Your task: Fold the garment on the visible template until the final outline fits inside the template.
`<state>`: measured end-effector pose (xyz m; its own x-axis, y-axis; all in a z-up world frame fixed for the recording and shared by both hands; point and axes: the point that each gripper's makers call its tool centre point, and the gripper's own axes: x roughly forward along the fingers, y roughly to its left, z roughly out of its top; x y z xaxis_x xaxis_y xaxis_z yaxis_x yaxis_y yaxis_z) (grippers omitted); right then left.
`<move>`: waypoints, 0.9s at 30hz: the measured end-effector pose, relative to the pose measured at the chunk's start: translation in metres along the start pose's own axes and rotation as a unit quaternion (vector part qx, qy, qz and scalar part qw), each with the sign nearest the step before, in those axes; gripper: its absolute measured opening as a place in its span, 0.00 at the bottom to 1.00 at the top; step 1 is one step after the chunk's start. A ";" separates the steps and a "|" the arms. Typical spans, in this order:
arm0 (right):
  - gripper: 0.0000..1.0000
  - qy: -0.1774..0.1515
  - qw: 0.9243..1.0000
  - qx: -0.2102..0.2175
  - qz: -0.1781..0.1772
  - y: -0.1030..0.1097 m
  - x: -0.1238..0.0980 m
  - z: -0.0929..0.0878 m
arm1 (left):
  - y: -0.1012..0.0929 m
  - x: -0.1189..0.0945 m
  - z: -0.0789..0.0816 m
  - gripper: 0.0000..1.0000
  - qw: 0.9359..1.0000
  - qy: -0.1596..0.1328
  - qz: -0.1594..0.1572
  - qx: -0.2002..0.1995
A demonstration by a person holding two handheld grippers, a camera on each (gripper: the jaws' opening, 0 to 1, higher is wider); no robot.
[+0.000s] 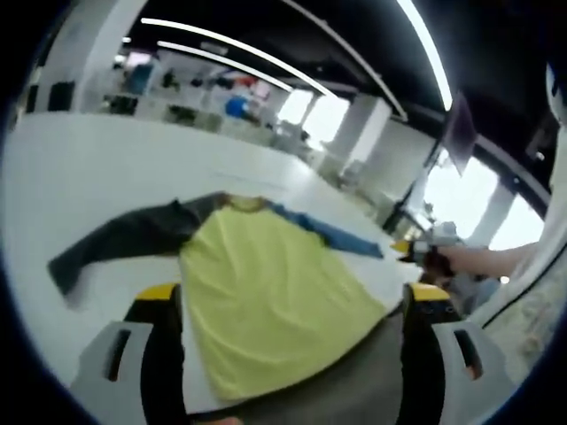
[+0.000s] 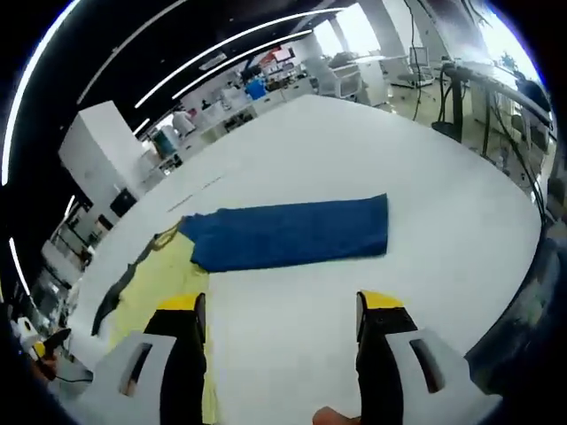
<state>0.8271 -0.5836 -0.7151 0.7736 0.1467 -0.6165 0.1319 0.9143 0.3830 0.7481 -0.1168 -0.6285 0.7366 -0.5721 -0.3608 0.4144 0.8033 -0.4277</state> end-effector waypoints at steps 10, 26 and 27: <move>0.63 0.017 0.999 0.016 -0.042 -0.050 0.035 0.014 | -0.013 0.007 -0.006 0.99 0.999 0.027 -0.014 0.013; 0.50 0.040 0.995 0.024 -0.094 -0.088 0.076 0.021 | -0.022 0.013 -0.015 0.99 0.999 0.048 -0.012 0.015; 0.47 0.033 0.995 0.016 -0.091 -0.087 0.076 0.024 | -0.022 0.013 -0.016 0.99 0.999 0.049 -0.012 0.015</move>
<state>0.8892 -0.6607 -0.7792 0.6923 0.0053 -0.7216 0.2868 0.9156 0.2819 0.7401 -0.1446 -0.6369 0.6706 -0.6043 -0.4303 0.4490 0.7924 -0.4130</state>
